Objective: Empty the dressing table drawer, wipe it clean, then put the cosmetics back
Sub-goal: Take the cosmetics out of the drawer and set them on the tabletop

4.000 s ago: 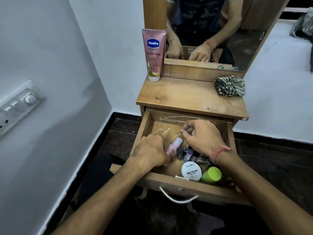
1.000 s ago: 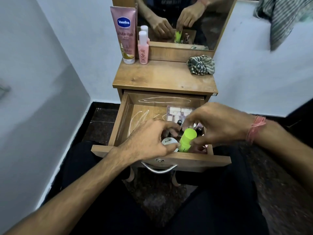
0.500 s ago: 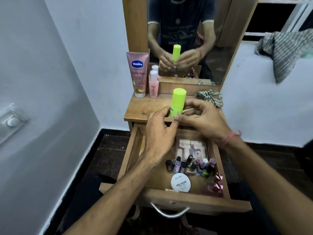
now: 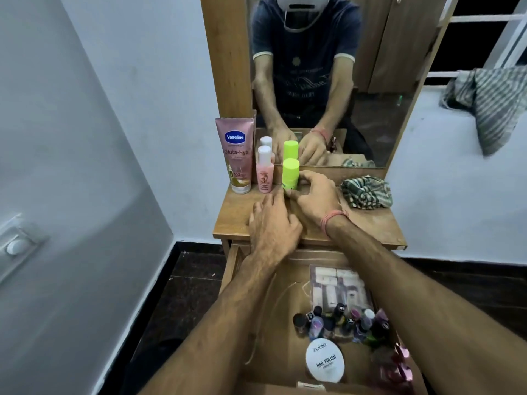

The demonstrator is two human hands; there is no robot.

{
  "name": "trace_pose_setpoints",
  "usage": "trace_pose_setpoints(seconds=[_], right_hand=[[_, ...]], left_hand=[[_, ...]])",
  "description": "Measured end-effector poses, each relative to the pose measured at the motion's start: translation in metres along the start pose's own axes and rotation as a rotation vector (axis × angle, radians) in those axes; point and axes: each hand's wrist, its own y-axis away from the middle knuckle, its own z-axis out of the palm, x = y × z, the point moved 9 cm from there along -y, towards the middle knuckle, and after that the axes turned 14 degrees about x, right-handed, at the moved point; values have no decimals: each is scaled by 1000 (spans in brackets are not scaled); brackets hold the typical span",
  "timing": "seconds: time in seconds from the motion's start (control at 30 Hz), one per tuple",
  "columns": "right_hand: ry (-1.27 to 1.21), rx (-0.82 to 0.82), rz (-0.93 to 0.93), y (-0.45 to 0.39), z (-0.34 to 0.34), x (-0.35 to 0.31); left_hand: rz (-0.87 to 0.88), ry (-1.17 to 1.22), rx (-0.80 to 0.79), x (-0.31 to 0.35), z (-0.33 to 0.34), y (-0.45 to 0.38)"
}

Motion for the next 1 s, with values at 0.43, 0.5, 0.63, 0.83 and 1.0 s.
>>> trace_pose_setpoints(seconds=[0.43, 0.5, 0.63, 0.83, 1.0], right_hand=[[-11, -33, 93, -8, 12, 11], [3, -61, 105, -4, 6, 11], [19, -111, 81, 23, -39, 8], [217, -551, -178, 121, -140, 0], [440, -737, -310, 184, -188, 16]], left_hand=[[-32, -38, -102, 1, 12, -6], [-56, -2, -102, -2, 12, -4], [-131, 133, -74, -5, 2, 5], [182, 175, -66, 42, -29, 102], [370, 303, -349, 69, -15, 182]])
